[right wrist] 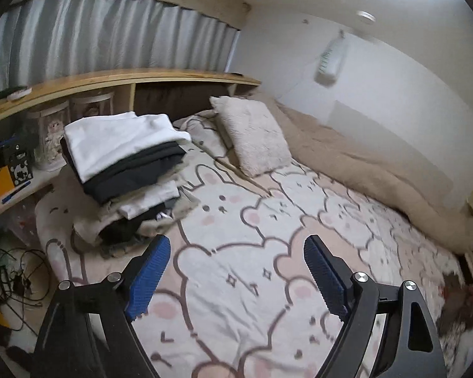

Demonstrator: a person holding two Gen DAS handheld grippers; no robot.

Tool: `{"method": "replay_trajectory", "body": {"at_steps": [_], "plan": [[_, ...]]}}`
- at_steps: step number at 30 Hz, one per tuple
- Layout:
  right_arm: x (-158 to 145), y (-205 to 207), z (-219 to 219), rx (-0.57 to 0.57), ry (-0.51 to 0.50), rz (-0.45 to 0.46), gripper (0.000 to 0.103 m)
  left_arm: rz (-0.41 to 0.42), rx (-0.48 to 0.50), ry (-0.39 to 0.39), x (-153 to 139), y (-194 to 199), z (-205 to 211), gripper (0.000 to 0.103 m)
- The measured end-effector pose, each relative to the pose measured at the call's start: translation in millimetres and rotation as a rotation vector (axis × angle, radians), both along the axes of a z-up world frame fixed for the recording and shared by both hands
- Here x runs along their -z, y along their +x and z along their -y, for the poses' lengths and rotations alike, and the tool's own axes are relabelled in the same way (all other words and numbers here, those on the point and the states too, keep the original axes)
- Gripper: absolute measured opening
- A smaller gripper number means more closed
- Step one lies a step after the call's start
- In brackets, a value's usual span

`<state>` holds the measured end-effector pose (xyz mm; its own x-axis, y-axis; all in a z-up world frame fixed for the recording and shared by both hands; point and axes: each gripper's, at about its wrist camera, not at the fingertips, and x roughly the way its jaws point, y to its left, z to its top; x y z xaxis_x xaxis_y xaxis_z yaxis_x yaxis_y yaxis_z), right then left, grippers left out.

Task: Fold clothes

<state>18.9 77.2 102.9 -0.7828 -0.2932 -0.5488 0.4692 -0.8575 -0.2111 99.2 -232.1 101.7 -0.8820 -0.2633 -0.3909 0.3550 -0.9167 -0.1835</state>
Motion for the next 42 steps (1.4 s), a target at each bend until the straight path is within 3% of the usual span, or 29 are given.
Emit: {"method": "replay_trajectory", "body": {"at_steps": [2,7,11,13,22,27,42], "plan": [[3.6,7.2,-21.7,0.05,-0.043,0.005,0.097,0.006,0.029,-0.021,-1.6,3.5,-13.4,0.103],[8.1,9.9,-65.4,0.183,-0.197,0.06,0.101,-0.001,0.057,-0.069,-6.4,17.4,-46.7,0.103],[32.9,-10.2,-80.4,0.271,-0.229,0.234,0.103,-0.012,0.075,-0.097,-11.8,27.3,-67.3,0.103],[39.3,-14.3,-83.7,0.285,-0.223,0.276,0.103,-0.019,0.086,-0.1,-14.0,31.3,-74.7,0.103],[34.9,-3.1,-104.1,0.304,-0.3,0.246,0.103,0.004,0.093,-0.115,-9.0,36.7,-95.7,0.103],[30.9,5.1,-99.9,0.293,-0.289,0.208,0.103,0.02,0.095,-0.123,-4.5,33.9,-99.9,0.103],[31.9,6.9,-98.4,0.273,-0.278,0.211,0.103,0.043,0.103,-0.108,0.1,21.6,-102.6,0.103]]}}
